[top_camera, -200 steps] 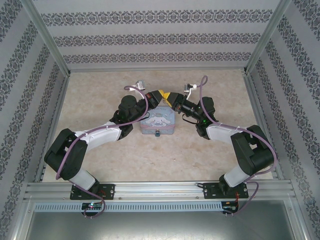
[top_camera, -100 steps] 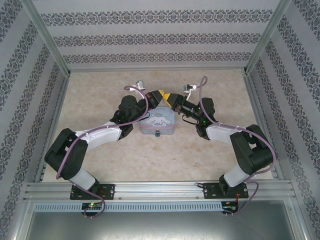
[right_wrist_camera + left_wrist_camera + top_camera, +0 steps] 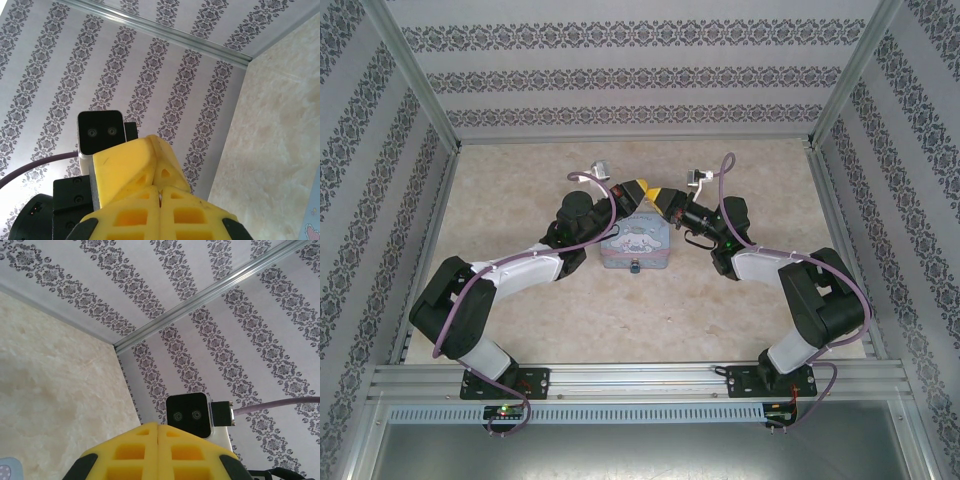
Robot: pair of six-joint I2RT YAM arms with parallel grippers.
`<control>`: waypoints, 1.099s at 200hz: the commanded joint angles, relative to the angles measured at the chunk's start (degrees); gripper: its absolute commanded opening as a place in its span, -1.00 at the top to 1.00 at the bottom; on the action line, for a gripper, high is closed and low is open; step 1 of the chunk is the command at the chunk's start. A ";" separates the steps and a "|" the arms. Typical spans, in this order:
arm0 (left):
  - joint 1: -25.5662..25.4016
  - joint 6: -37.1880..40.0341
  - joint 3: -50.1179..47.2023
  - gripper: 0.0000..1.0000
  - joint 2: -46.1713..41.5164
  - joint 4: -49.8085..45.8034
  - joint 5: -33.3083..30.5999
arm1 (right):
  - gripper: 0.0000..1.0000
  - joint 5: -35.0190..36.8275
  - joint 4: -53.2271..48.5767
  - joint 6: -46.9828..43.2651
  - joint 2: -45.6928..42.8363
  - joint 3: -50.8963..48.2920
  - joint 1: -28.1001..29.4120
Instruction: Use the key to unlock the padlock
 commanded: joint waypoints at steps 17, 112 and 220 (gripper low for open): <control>0.52 -0.64 -2.23 0.33 -1.82 -2.03 -1.28 | 1.00 0.39 3.31 -0.26 -0.27 -2.35 -0.54; 0.55 13.79 -5.68 -0.72 -19.50 -34.43 -0.78 | 1.00 1.88 -2.26 -3.74 -1.46 -10.57 -1.30; -4.52 21.87 -18.20 -0.71 -22.33 -42.20 3.62 | 1.00 9.33 -6.37 -7.11 -2.42 -15.47 5.98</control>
